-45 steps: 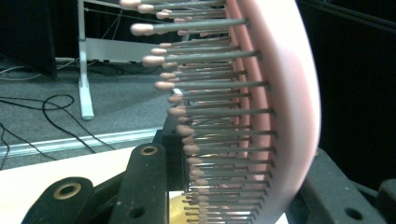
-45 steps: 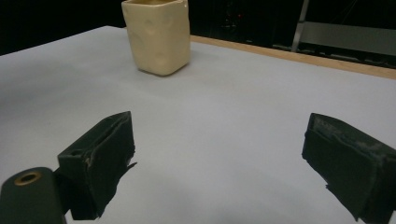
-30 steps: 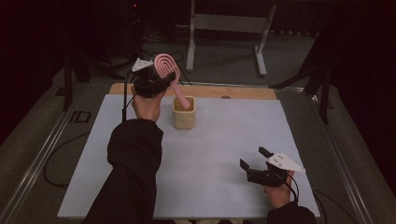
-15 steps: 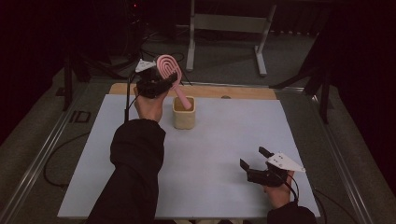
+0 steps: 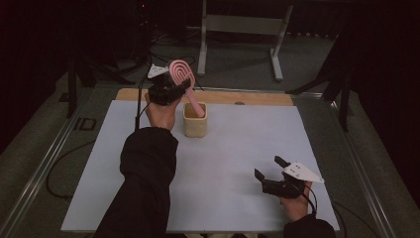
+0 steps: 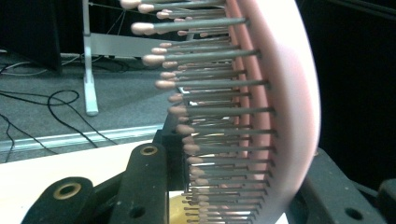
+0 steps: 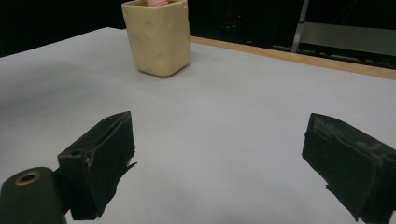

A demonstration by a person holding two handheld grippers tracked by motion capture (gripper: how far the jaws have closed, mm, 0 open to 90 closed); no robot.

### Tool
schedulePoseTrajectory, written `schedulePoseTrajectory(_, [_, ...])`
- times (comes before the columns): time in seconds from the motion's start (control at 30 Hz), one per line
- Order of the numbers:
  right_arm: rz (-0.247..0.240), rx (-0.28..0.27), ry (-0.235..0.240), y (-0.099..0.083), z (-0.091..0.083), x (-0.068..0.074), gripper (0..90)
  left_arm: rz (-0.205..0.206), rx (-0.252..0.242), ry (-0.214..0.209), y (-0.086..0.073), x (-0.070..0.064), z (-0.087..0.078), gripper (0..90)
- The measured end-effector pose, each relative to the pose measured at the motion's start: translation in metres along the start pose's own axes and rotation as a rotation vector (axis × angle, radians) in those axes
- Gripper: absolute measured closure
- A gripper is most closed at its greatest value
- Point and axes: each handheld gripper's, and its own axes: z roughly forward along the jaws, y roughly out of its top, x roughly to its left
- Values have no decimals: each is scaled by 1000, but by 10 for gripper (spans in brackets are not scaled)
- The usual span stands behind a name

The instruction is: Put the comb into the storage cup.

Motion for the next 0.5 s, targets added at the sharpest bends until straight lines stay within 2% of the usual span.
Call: schedulePoseTrajectory(0.5, [3,1,-2,0,-1,0,89,10,5,12,-3,-2,3,641])
